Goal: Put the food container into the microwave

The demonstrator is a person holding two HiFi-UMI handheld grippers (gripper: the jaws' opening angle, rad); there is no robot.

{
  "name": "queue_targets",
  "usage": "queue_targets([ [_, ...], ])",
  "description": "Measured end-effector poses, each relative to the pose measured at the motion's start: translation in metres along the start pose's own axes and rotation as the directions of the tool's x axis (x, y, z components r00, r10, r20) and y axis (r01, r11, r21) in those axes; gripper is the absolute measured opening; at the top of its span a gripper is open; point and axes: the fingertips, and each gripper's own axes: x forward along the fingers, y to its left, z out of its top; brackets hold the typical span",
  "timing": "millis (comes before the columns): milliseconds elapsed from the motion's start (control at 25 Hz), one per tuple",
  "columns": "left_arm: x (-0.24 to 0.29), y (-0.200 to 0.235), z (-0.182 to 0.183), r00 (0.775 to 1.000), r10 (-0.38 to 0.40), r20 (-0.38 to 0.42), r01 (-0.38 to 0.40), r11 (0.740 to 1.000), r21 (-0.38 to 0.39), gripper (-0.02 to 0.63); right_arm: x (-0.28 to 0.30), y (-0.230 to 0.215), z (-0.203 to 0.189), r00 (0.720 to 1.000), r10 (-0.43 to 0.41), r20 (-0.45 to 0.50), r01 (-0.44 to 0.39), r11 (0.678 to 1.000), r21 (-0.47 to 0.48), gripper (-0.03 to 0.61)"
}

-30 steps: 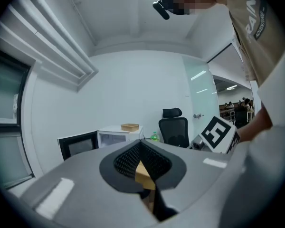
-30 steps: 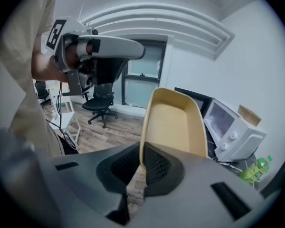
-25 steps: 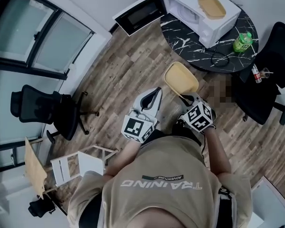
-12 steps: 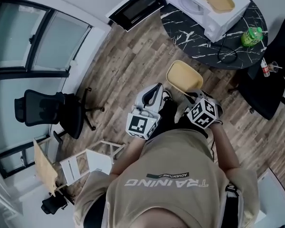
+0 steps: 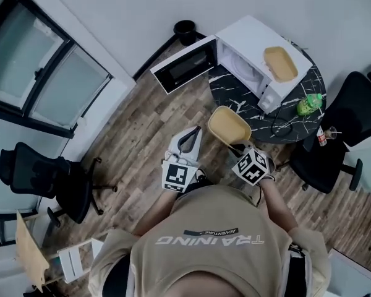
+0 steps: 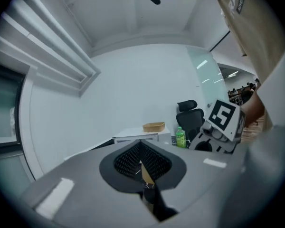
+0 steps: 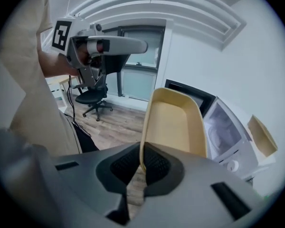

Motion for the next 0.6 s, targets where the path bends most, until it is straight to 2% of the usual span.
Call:
queue_targets([
  [200,0.011,0.039,-0.018,0.998,-0.063,0.005,0.063,0.998,-0.029,0.003,0.028,-0.023,0.030,0.998,-0.061,-0.019,0.061,0.998,0.026,0.018],
  [320,0.017,0.058,-0.033,0.996,-0.085,-0.016,0.085,0.996,-0.028,0.003,0.045,-0.027,0.029,0.996,-0.066,-0.055,0.071,0.993,0.095,0.017],
  [400,0.021,0.069,-0.040,0.995,-0.095,-0.026,0.094,0.994,-0.059,0.003,0.050,-0.029,0.026,0.996,-0.046,-0.082,0.057,0.989,0.133,0.018],
  [600,0.047,0.100,-0.063,0.995,-0.096,-0.031,0.092,0.991,-0.099,0.003,0.066,-0.063,0.023,0.987,-0.063,-0.145,0.084,0.987,0.140,0.017],
])
